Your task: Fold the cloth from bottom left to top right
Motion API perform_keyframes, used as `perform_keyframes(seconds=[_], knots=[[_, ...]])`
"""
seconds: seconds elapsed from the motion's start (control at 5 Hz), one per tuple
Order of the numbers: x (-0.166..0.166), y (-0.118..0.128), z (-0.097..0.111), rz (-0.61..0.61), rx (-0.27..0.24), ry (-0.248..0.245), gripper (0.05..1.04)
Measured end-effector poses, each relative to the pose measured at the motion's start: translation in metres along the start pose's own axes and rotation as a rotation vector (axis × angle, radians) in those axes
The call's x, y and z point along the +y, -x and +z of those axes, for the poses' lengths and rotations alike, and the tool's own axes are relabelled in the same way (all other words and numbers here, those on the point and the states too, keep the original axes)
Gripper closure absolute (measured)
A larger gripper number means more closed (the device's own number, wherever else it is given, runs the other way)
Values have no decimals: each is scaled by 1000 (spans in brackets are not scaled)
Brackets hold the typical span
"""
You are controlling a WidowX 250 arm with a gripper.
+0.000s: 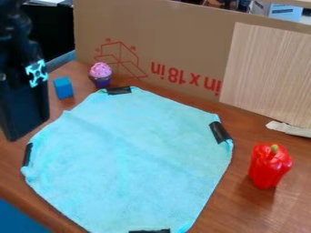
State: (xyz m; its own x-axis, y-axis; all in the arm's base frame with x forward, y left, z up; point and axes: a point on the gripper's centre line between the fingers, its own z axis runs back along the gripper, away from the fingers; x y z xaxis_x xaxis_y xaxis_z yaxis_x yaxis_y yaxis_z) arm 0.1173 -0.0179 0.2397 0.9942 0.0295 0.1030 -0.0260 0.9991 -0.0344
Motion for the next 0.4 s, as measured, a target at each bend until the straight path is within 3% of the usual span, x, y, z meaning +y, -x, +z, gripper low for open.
perform_keyframes(seconds=[0.2,0.4], knots=[[0,2,-4,-3,3,0,84],[26,13,-50,66,-50,-35,84]])
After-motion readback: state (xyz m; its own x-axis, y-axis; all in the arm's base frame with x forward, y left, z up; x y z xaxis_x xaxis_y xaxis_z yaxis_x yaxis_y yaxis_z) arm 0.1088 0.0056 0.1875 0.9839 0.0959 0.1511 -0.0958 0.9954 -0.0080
